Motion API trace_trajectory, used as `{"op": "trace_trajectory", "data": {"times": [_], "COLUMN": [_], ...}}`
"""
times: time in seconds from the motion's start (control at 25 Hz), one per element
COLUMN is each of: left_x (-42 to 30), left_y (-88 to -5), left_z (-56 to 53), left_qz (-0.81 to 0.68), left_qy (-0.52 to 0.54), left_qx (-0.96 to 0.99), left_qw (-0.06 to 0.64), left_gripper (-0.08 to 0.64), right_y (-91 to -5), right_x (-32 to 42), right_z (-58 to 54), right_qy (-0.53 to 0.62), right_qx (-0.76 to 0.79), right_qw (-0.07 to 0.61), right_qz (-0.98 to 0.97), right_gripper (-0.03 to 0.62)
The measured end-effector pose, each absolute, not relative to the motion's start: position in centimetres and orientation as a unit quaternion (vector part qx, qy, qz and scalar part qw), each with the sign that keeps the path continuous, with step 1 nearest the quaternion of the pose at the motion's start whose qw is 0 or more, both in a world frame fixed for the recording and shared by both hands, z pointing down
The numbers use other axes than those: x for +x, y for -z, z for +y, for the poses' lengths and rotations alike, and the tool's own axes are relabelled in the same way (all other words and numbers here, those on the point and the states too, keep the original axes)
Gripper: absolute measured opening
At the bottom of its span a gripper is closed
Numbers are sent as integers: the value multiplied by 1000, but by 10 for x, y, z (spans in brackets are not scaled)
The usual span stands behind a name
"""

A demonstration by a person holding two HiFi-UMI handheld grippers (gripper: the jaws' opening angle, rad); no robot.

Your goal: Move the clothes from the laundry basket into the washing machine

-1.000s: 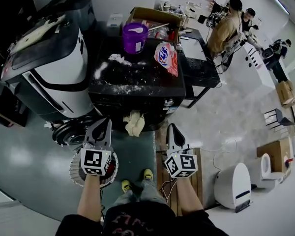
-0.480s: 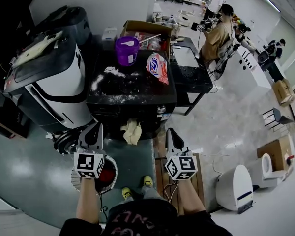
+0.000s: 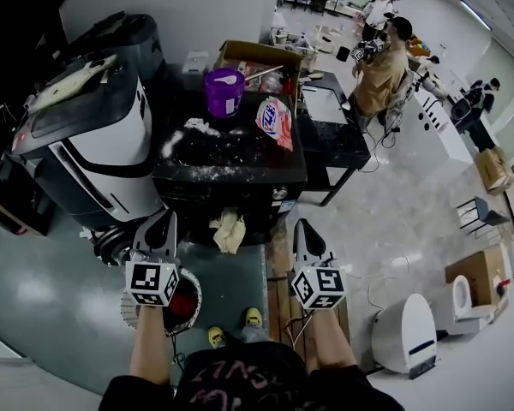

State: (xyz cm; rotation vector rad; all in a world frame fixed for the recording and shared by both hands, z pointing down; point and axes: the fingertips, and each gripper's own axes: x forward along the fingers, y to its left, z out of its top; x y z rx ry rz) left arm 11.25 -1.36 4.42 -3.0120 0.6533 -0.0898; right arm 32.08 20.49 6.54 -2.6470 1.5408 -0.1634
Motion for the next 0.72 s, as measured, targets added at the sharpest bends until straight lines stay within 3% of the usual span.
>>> {"op": "trace_trajectory", "data": {"times": [0.72], "left_x": [108], "left_y": [-34], "left_z": [-7], "left_qz": [226], "left_qy": [28], "left_qx": [-973], "left_qw": [40], "left_gripper": [11], "right_y": [-56], "right_x": [325], "right_z": [212], "right_qy": [54], "right_qx": [-858], "right_qw": [33], "right_qz": [509], "right_gripper": [3]}}
